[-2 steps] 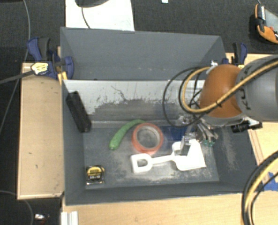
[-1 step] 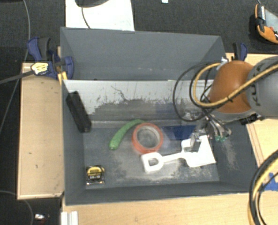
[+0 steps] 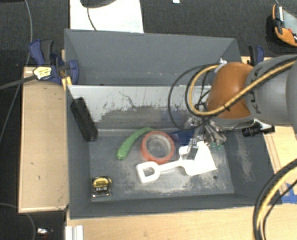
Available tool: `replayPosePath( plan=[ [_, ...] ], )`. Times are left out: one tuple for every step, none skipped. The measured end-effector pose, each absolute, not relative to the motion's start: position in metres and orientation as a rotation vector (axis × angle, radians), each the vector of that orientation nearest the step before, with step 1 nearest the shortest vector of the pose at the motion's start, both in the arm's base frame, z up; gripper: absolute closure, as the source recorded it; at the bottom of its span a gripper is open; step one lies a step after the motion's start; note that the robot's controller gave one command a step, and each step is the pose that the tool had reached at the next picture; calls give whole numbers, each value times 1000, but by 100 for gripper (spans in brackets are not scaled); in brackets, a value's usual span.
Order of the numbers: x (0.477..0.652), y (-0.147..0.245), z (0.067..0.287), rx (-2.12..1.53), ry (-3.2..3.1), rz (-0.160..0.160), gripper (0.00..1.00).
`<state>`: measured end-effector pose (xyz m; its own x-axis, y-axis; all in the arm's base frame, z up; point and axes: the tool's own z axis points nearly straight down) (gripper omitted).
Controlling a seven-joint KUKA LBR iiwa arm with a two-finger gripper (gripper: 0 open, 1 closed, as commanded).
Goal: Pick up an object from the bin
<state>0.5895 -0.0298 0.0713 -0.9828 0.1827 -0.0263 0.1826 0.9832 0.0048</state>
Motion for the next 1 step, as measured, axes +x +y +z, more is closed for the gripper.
replayPosePath(
  plan=[
    [589, -35, 71, 256, 3105, 2, 0]
  ],
)
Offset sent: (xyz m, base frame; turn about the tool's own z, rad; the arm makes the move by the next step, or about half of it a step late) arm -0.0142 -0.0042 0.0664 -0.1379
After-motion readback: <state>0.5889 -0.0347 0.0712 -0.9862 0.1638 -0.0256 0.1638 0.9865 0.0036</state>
